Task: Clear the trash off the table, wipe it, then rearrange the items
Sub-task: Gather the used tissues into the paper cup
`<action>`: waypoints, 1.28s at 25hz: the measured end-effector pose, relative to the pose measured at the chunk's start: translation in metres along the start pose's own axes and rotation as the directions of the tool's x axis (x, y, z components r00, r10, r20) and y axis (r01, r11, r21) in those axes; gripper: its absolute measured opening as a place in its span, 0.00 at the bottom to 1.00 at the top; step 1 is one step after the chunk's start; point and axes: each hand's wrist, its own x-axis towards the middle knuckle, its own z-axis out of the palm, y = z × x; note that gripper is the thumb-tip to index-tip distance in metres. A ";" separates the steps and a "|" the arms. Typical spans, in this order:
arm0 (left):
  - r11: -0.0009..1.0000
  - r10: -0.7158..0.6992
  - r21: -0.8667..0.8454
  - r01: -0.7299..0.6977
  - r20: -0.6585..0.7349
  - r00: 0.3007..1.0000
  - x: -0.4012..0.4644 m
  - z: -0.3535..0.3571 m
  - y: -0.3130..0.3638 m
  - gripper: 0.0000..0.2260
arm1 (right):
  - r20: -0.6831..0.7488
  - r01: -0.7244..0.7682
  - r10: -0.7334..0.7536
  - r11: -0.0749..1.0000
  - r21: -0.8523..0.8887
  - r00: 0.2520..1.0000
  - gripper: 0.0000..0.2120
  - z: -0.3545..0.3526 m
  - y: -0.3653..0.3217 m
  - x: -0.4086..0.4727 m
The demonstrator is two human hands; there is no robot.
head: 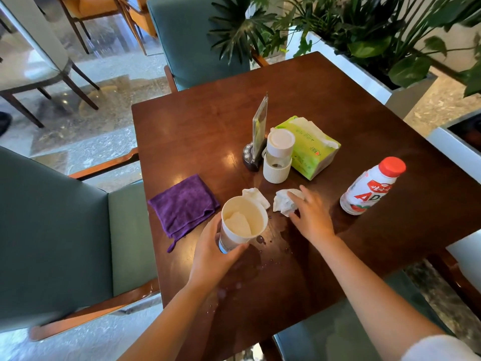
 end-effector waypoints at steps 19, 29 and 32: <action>0.999 0.020 -0.046 -0.025 -0.102 0.995 -0.008 -0.009 0.001 0.31 | -0.457 0.424 -0.203 0.784 0.454 0.866 0.11 -0.083 -0.095 -0.064; 0.995 0.066 -0.070 -0.075 -0.126 0.990 -0.011 -0.015 0.003 0.30 | -0.232 0.562 -0.513 0.777 0.283 0.827 0.23 -0.063 -0.104 -0.092; 0.993 0.091 -0.070 -0.099 -0.109 0.990 -0.013 -0.015 0.005 0.29 | -0.233 0.579 -0.531 0.768 0.274 0.815 0.24 -0.063 -0.107 -0.090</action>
